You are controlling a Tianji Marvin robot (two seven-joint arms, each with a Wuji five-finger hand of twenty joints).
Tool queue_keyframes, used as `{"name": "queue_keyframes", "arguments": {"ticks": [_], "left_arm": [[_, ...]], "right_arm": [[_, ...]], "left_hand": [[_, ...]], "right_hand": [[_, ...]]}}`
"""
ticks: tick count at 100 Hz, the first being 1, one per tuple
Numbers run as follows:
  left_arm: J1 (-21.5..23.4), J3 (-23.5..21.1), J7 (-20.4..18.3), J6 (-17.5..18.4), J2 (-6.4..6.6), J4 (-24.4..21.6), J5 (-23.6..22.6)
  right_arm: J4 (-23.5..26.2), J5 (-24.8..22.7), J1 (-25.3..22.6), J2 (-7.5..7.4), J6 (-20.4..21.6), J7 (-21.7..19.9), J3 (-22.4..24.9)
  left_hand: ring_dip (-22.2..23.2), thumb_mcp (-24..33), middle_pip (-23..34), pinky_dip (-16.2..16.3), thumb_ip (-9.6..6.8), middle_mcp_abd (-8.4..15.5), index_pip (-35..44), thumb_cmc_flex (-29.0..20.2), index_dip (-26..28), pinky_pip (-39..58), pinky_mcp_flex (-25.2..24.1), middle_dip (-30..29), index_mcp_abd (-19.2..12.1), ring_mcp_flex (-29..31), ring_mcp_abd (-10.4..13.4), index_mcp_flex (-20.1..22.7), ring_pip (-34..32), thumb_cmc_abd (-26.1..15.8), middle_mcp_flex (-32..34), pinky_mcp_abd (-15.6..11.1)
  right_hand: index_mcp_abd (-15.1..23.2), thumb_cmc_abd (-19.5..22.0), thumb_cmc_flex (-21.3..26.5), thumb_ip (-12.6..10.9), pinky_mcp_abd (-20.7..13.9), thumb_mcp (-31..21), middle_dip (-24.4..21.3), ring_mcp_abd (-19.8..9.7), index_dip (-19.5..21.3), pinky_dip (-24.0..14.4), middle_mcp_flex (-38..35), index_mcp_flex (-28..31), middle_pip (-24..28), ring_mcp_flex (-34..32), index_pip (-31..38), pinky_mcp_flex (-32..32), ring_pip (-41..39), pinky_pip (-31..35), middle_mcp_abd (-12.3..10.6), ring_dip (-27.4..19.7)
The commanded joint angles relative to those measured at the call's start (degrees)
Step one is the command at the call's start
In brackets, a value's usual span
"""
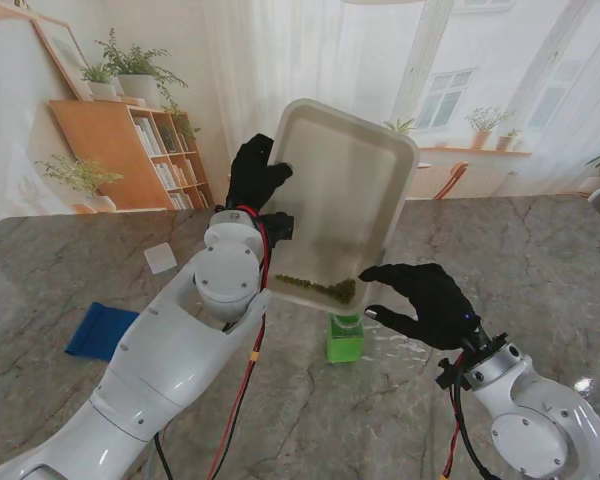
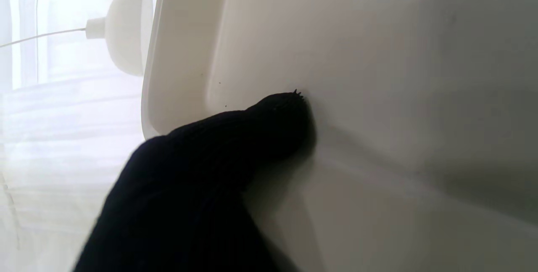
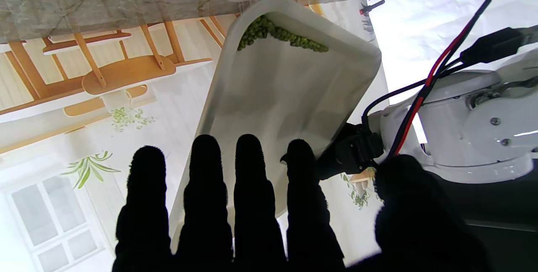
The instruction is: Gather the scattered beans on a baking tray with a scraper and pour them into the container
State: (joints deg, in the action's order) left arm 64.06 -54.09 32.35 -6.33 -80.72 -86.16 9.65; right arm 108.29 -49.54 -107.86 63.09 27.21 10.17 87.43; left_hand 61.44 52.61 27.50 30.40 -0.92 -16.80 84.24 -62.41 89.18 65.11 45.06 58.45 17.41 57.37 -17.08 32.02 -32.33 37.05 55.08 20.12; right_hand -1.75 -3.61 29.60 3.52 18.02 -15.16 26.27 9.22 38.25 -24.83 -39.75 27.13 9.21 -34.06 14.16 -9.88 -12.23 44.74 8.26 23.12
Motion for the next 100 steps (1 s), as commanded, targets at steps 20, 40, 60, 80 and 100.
{"name": "queue_keyframes", "arguments": {"ticks": [20,40,60,80,100], "left_arm": [[-0.6,0.4,-0.1,0.7,-0.30,0.8,-0.1],[-0.7,0.5,-0.1,1.1,-0.37,1.0,0.1],[-0.6,0.5,-0.1,1.1,-0.30,0.9,-0.2],[-0.4,0.3,-0.1,0.9,-0.20,0.5,-0.4],[-0.3,0.1,-0.1,0.6,-0.14,0.2,-0.3]], "right_arm": [[0.7,-0.2,0.1,-0.38,1.9,-1.5,0.3],[0.7,-0.9,0.9,-0.62,3.7,-2.2,0.3],[0.3,-2.8,1.6,-0.53,4.4,0.2,-0.4],[0.0,-1.3,2.0,-0.79,4.8,-2.5,-0.6],[-0.9,3.5,3.6,-1.13,7.2,-7.2,-0.7]], "left_hand": [[0.7,4.7,7.3,7.7,-0.30,12.2,0.4,-5.5,0.8,7.7,4.1,1.6,-1.9,2.4,6.4,-0.6,-2.9,-3.1,1.9,-12.6],[0.8,4.8,7.3,7.7,-0.28,12.2,0.4,-5.4,0.8,7.8,4.1,1.6,-2.0,2.4,6.5,-0.6,-2.9,-3.2,1.9,-12.6],[0.7,4.7,7.3,7.9,-0.29,12.3,0.5,-5.3,0.8,7.8,4.1,1.6,-2.1,2.5,6.6,-0.6,-3.0,-3.5,1.9,-12.7],[0.8,4.7,7.3,8.0,-0.33,12.2,0.5,-5.4,0.8,7.8,3.9,1.7,-2.0,2.5,6.4,-0.5,-3.0,-3.2,2.0,-12.5],[0.7,4.7,7.3,8.1,-0.37,12.3,0.5,-5.3,0.8,7.9,4.0,1.6,-2.1,2.5,6.6,-0.5,-3.0,-3.5,2.1,-12.7]], "right_hand": [[1.1,0.3,0.1,-1.5,0.6,-0.8,-0.5,-0.4,-1.4,-0.9,0.4,0.7,-0.3,-0.2,0.1,-0.1,0.1,0.4,-0.9,0.8],[1.0,0.4,0.1,-1.5,0.5,-0.8,-0.5,-0.4,-1.5,-0.9,0.4,0.5,-0.3,-0.1,0.0,0.0,0.2,0.3,-0.9,0.7],[0.9,0.5,0.2,-1.6,0.6,-0.8,-0.4,-0.6,-1.3,-1.0,0.3,0.5,-0.2,-0.3,0.2,-0.1,0.0,0.5,-1.1,0.8],[1.1,0.6,0.1,-1.6,0.5,-0.7,-0.4,-0.6,-1.3,-0.9,0.4,0.4,-0.2,-0.3,0.2,0.0,0.0,0.5,-1.1,0.8],[1.0,0.6,0.1,-1.6,0.6,-0.7,-0.4,-0.6,-1.3,-0.9,0.4,0.4,-0.3,-0.2,0.1,-0.1,0.0,0.5,-1.1,0.8]]}}
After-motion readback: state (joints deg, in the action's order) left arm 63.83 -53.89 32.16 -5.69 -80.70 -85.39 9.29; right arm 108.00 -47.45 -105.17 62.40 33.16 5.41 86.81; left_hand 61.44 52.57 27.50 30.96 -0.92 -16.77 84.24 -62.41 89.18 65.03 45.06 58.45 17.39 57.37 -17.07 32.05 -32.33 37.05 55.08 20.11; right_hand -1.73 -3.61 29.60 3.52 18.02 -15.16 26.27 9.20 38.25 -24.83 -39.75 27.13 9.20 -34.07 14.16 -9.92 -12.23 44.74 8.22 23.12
